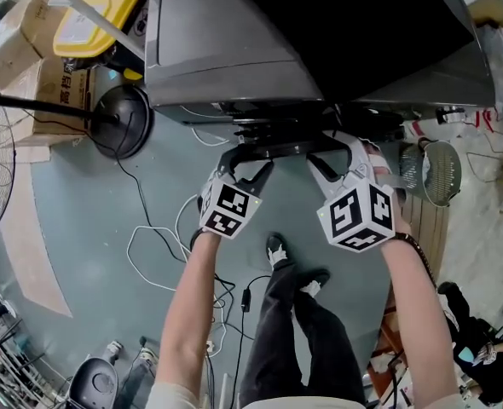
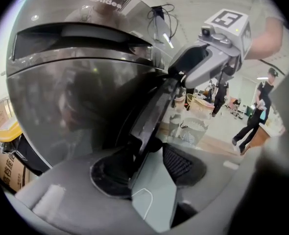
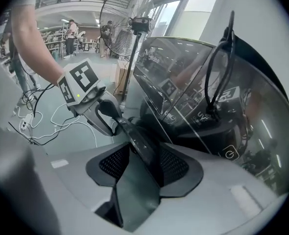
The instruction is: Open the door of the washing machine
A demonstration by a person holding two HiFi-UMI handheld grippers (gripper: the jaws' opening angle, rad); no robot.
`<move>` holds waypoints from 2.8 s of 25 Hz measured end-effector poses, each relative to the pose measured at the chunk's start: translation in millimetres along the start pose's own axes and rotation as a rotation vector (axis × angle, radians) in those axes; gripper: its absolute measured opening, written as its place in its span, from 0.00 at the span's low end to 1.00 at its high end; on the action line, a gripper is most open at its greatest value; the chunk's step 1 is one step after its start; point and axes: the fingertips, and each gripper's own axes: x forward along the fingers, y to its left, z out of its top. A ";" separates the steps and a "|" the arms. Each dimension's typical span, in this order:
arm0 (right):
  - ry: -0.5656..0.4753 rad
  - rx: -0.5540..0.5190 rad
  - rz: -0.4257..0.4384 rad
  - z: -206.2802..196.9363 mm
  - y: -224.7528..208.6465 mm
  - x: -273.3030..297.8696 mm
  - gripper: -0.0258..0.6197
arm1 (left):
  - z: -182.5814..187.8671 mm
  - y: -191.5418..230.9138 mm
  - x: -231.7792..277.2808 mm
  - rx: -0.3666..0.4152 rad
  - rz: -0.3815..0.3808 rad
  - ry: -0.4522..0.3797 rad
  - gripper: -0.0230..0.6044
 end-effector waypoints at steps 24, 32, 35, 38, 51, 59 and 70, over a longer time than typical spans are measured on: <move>0.083 -0.272 0.151 -45.8 73.4 -55.9 0.33 | -43.3 -114.9 -20.6 0.099 -0.040 0.104 0.55; 0.117 -0.357 0.165 -71.0 98.5 -81.4 0.33 | -47.1 -174.7 -17.0 0.100 -0.070 0.094 0.51; 0.133 -0.381 0.158 -77.1 103.9 -87.1 0.34 | -48.5 -188.0 -17.9 0.085 -0.067 0.081 0.51; 0.145 -0.401 0.155 -82.3 107.5 -91.7 0.34 | -49.5 -197.9 -18.0 0.064 -0.050 0.077 0.51; 0.061 -0.210 0.061 -105.7 125.0 -142.3 0.14 | -50.6 -256.8 -17.7 -0.025 -0.089 0.068 0.52; -0.054 0.322 0.011 -151.0 114.7 -179.4 0.04 | -49.9 -303.4 -14.4 -0.065 -0.126 0.074 0.52; -0.134 0.658 0.056 -180.9 124.0 -209.7 0.35 | -41.2 -371.6 -6.4 -0.036 -0.259 0.090 0.61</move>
